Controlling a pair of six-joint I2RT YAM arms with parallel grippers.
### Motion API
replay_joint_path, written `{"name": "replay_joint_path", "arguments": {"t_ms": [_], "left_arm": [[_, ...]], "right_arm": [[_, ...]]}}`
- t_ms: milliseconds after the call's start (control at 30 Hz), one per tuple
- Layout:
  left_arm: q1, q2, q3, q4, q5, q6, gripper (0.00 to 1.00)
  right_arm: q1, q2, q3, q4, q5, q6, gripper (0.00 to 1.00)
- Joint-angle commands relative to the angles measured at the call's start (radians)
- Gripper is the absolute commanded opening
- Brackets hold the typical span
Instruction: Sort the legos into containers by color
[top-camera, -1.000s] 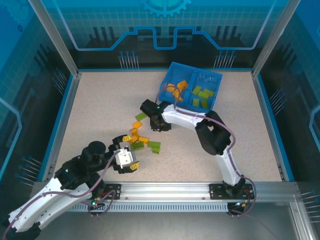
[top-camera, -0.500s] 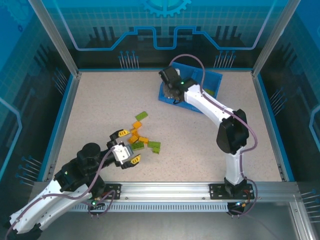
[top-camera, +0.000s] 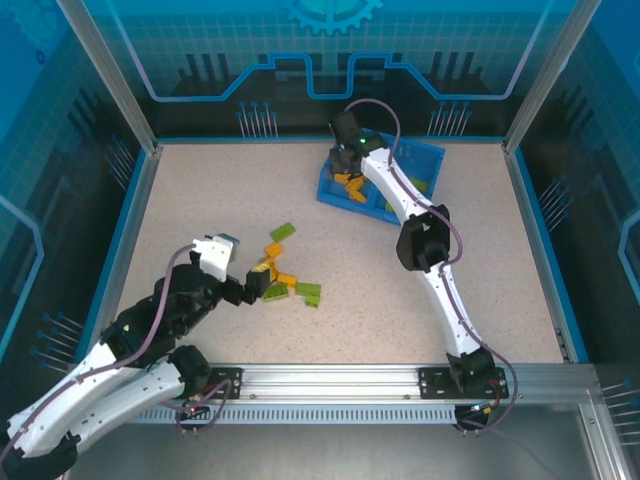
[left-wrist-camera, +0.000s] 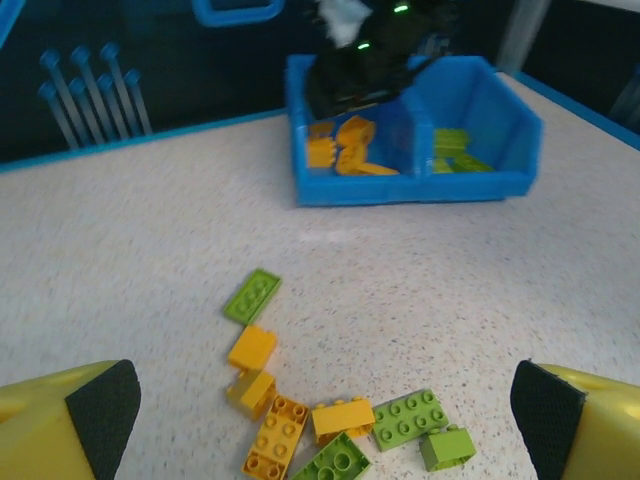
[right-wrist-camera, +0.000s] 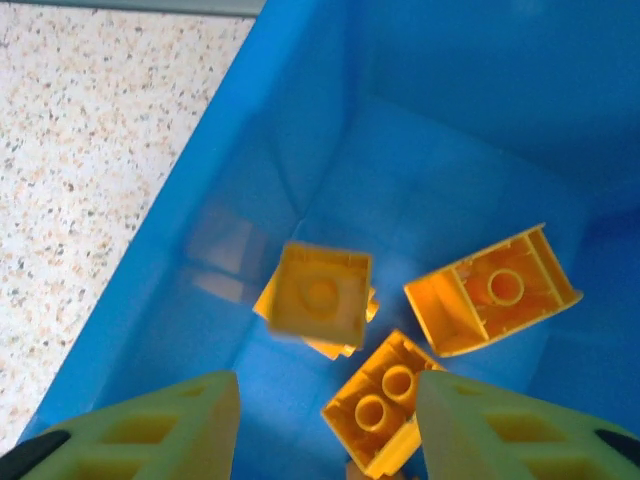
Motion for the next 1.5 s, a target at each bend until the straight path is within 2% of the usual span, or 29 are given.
{"name": "replay_joint_path", "arguments": {"t_ms": [0,100,233,300,467,633,767,967,1033,1167,1467], "left_arm": [[0.010,0.085,0.042,-0.100,-0.124,-0.209,0.98],[0.066,0.169,0.047,-0.102,-0.100,-0.263,0.97],[0.224,0.282,0.068,-0.082,0.090,-0.367,0.93],[0.286,0.339,0.078,-0.045,0.193,-0.401,0.92],[0.376,0.545,0.145,0.032,0.386,-0.404,0.90],[0.429,0.823,0.294,0.016,0.535,-0.281,0.92],[0.437,1.031,0.468,-0.077,0.534,-0.106,0.90],[0.438,1.305,0.704,-0.210,0.520,0.114,0.90],[0.440,1.370,0.760,-0.227,0.502,0.144,0.88],[0.452,1.462,0.813,-0.207,0.494,0.156,0.77],[0.464,1.577,0.826,-0.225,0.456,0.203,0.71]], "right_arm": [[0.001,-0.102,-0.069,-0.004,-0.050,-0.006,0.55],[0.000,-0.164,-0.086,-0.016,-0.064,-0.017,0.55],[0.001,-0.269,-0.128,-0.056,-0.070,-0.025,0.55],[0.000,-0.372,-0.188,-0.058,-0.103,-0.036,0.57],[0.005,-0.631,-0.427,-0.042,-0.254,-0.093,0.62],[0.022,-0.953,-0.788,0.062,-0.405,-0.172,0.70],[0.036,-1.194,-1.043,0.111,-0.459,-0.220,0.79],[0.046,-1.416,-1.264,0.110,-0.532,-0.173,0.89],[0.056,-1.462,-1.319,0.110,-0.569,-0.152,0.93],[0.075,-1.526,-1.408,0.129,-0.644,-0.113,0.96],[0.102,-1.547,-1.451,0.116,-0.639,-0.068,0.98]]}}
